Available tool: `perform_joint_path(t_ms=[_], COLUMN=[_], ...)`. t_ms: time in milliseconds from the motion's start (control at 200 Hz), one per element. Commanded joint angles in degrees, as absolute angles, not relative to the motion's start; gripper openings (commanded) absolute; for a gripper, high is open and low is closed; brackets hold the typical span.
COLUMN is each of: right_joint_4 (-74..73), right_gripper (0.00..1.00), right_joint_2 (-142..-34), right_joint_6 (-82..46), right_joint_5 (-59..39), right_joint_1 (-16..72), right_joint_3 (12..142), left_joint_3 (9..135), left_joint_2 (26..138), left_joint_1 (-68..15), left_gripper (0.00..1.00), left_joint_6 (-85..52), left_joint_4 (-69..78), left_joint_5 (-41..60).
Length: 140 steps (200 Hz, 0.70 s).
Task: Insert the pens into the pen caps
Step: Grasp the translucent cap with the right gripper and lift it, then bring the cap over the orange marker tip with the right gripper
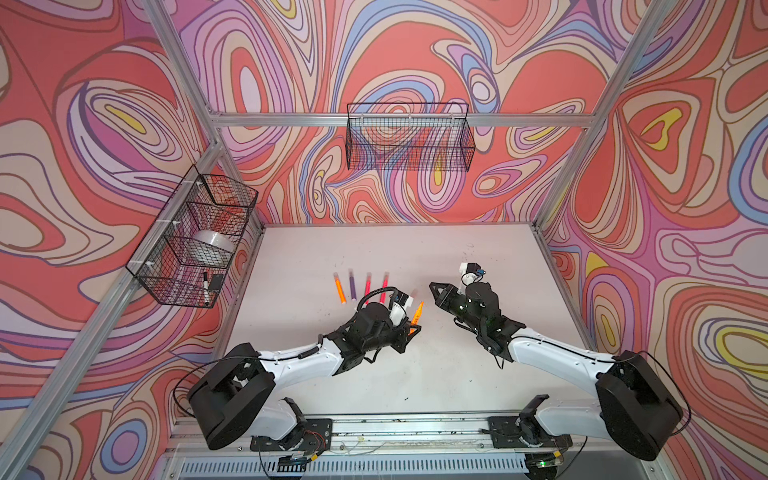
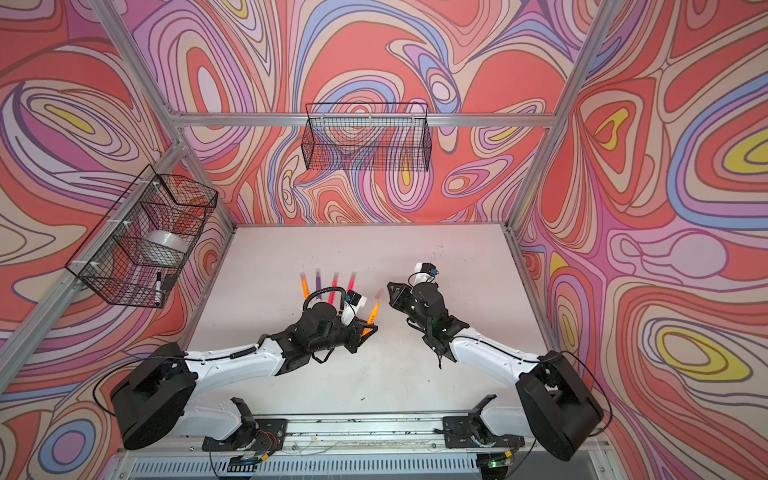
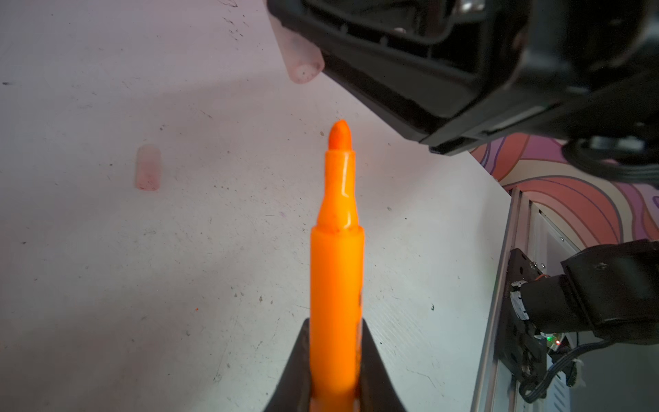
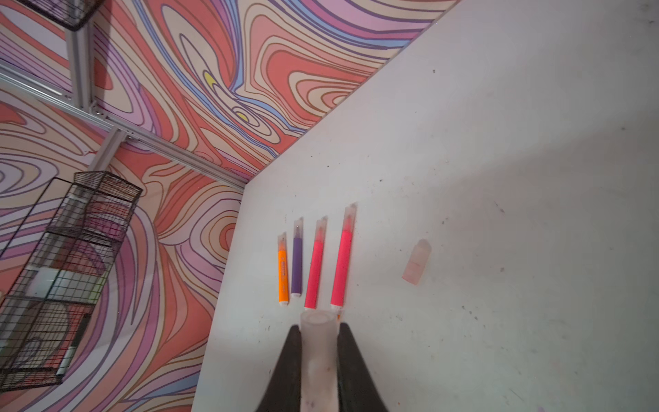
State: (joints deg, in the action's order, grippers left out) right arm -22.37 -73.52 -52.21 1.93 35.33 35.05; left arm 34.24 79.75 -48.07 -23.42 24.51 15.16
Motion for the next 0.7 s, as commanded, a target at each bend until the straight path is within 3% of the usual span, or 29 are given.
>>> perform_joint_path(t_ms=[0,696], right_joint_4=[-27.26,-31.86], right_gripper=[0.00,0.03], right_joint_2=[-70.94,-72.51], right_joint_6=[-52.55,-51.51], right_joint_5=[2.76,4.68], right_joint_1=[37.21,42.53], right_joint_3=[33.57,32.52], left_joint_3=[34.65,34.58], left_joint_2=[78.86,76.66], left_joint_1=[-48.42,-48.41], left_gripper=[0.00,0.00], left_joint_6=[-24.86,-24.25], left_joint_4=[28.80,26.56], left_joint_5=[14.87,10.77])
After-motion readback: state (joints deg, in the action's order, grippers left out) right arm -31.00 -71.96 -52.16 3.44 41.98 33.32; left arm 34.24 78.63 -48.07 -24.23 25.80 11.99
